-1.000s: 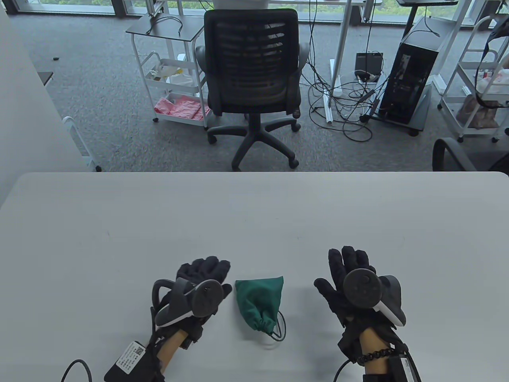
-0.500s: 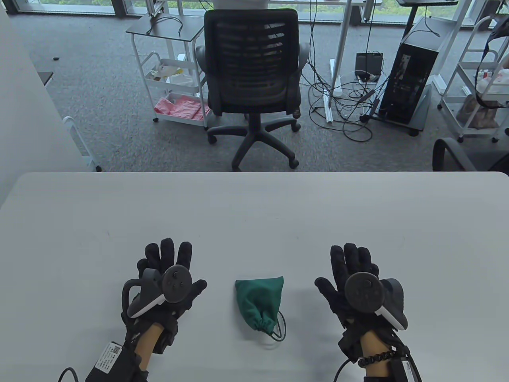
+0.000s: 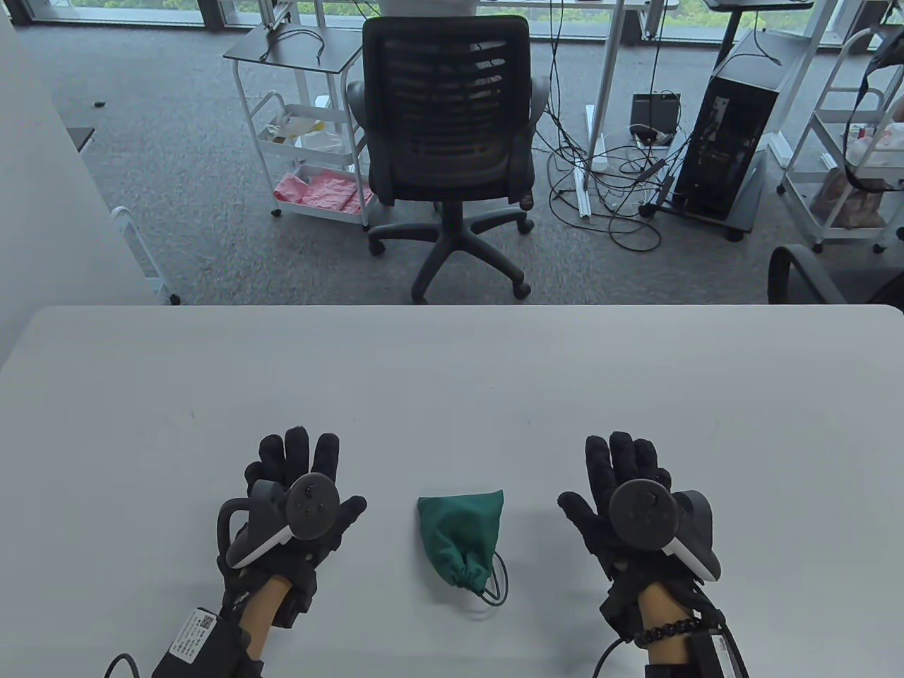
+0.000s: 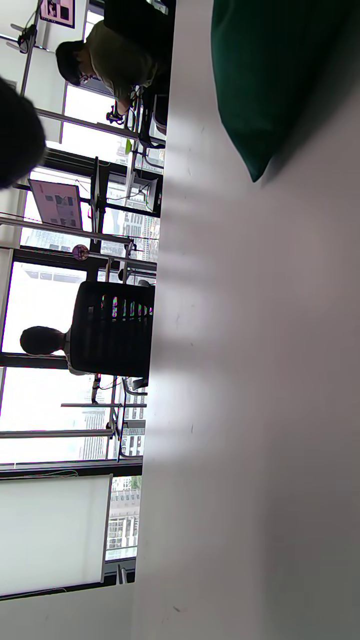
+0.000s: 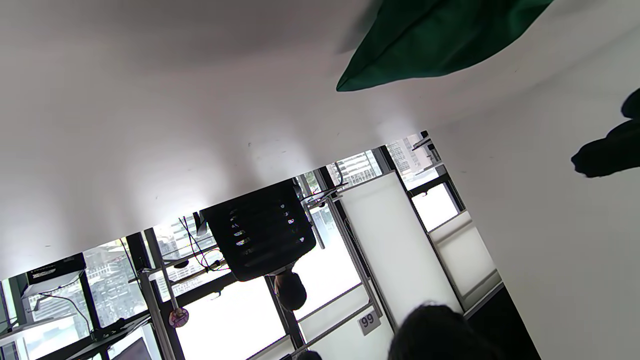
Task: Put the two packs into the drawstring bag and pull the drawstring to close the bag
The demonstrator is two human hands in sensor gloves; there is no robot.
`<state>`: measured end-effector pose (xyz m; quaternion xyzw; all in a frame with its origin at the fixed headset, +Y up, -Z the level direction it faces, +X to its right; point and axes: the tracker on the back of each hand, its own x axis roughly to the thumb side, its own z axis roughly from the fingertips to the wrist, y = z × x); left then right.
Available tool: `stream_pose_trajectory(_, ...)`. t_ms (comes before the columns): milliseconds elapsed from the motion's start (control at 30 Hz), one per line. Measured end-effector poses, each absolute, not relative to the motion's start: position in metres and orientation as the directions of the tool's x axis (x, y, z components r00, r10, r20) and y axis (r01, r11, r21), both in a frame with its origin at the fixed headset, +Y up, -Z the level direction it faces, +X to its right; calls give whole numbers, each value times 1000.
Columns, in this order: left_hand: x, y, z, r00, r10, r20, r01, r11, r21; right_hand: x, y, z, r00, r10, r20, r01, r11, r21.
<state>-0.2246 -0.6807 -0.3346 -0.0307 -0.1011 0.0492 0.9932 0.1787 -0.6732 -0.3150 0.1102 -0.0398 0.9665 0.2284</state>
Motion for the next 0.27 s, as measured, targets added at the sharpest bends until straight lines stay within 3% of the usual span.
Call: stream_pose_trajectory(267,-225,-681,-333,973,132,190,-118,990,-84,176,-673,-312,-867,438,238,-456,-889,-27)
